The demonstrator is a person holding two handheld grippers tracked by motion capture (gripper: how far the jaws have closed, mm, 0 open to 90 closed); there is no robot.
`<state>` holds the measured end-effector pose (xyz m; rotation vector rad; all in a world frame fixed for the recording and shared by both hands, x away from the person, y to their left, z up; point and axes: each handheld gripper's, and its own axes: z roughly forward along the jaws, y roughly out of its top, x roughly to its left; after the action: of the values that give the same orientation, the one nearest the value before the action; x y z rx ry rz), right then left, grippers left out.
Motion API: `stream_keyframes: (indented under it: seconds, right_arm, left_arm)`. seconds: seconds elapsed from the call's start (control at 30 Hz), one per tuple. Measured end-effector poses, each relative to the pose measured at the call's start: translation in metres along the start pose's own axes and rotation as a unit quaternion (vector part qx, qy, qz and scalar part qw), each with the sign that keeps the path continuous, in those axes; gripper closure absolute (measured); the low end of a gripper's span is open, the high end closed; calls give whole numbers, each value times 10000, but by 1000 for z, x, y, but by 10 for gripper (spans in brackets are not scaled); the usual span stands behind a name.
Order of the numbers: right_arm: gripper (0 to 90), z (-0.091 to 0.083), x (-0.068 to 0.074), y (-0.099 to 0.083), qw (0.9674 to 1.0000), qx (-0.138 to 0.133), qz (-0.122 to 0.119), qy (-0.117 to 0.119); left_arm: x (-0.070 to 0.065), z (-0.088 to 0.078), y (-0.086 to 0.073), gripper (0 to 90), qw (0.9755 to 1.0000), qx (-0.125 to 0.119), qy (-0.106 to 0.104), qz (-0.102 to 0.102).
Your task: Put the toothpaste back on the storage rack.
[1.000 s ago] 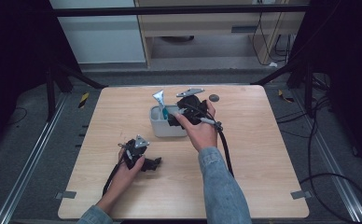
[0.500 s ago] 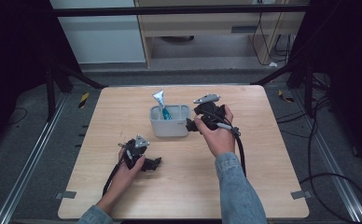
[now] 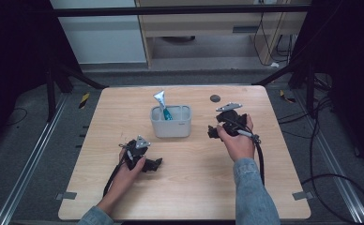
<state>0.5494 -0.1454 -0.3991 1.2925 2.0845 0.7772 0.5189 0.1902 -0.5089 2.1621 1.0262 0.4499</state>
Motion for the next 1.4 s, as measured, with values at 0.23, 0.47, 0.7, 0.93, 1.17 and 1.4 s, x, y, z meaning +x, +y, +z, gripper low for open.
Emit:
stream_keyframes:
  seconds: [0.23, 0.47, 0.7, 0.93, 1.17, 1.4]
  right_arm:
    - [130, 9, -14, -23, 9996, 200, 179, -5]
    - [133, 13, -20, -45, 9992, 211, 345, 10]
    - [120, 21, -22, -67, 9986, 311, 414, 45]
    - [120, 27, -30, -89, 9970, 281, 720, -45]
    - [124, 29, -40, -100, 9942, 210, 1041, -152]
    - [124, 34, -44, -104, 9923, 213, 1191, -258]
  left_arm:
    - [0, 0, 0, 0, 10000, 20, -1, 21]
    - [0, 0, 0, 0, 10000, 19, 0, 19]
    - [0, 0, 0, 0, 10000, 20, -1, 19]
    - [0, 0, 0, 0, 10000, 21, 0, 27]
    - [0, 0, 0, 0, 10000, 20, 0, 19]
    - [0, 0, 0, 0, 10000, 20, 0, 15]
